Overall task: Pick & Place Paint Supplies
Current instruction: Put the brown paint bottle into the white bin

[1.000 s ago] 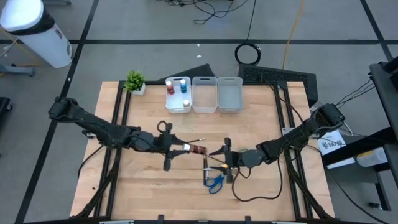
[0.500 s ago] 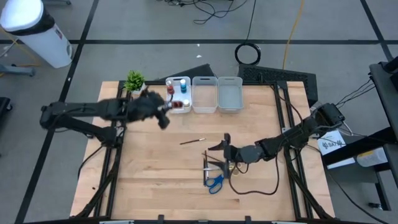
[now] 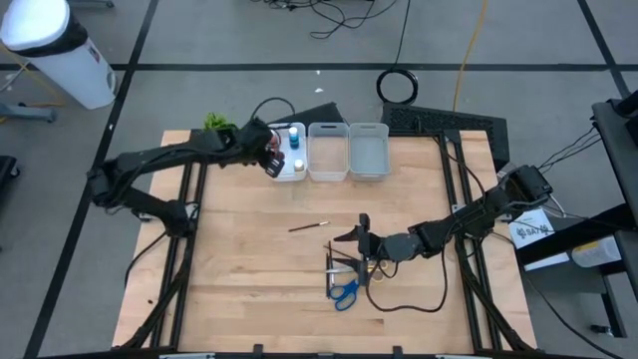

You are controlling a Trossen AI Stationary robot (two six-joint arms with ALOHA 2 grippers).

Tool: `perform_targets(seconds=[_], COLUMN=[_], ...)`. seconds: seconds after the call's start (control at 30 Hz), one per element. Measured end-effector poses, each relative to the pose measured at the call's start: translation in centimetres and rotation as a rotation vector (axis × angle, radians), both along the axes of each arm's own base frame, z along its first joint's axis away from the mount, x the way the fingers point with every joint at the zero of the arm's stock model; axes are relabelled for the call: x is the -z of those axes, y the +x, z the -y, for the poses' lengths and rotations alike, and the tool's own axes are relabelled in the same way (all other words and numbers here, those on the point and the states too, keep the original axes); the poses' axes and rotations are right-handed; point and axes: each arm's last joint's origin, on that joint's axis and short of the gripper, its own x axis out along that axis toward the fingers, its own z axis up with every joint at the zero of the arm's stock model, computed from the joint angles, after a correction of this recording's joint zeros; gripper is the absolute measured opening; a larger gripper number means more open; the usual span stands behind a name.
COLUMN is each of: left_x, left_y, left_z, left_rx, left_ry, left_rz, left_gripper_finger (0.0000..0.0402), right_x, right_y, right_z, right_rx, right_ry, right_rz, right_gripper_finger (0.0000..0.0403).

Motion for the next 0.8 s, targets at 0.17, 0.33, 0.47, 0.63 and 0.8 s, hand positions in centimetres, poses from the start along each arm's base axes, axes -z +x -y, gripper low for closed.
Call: perform_targets(seconds=[0.17,0.33,0.47,0.63,0.8], left_x=[2.7,4.7,5.7,6.2,6.2], left_y=[0.7,1.2,1.7,2.0,2.0], left_z=[-1.9,-2.9,-2.9,-2.8,-2.8], left_rx=[-0.039,-0.031,-0.008,0.01,0.003], left_ry=[-0.049,-0.138,-0.188,-0.215,-0.221], left_rz=[-0.092,-0.127,-0.138,-0.143,-0.143], left_gripper_finger=[0.0122,0.0122,0.0122,0.0122,0.0122], right_x=[0.0,0.0,0.0,0.0,0.1], right_y=[0.0,0.0,0.0,0.0,0.0], right_z=[0.0,0.0,0.0,0.0,0.0], right_rx=[0.0,0.0,0.0,0.0,0.0], right_ry=[-0.001,-0.001,-0.001,-0.002,-0.003], right_rz=[-0.002,-0.002,-0.002,-0.005,-0.005], right_gripper_finger=[0.023,0.0227,0.0228,0.0223,0.0223])
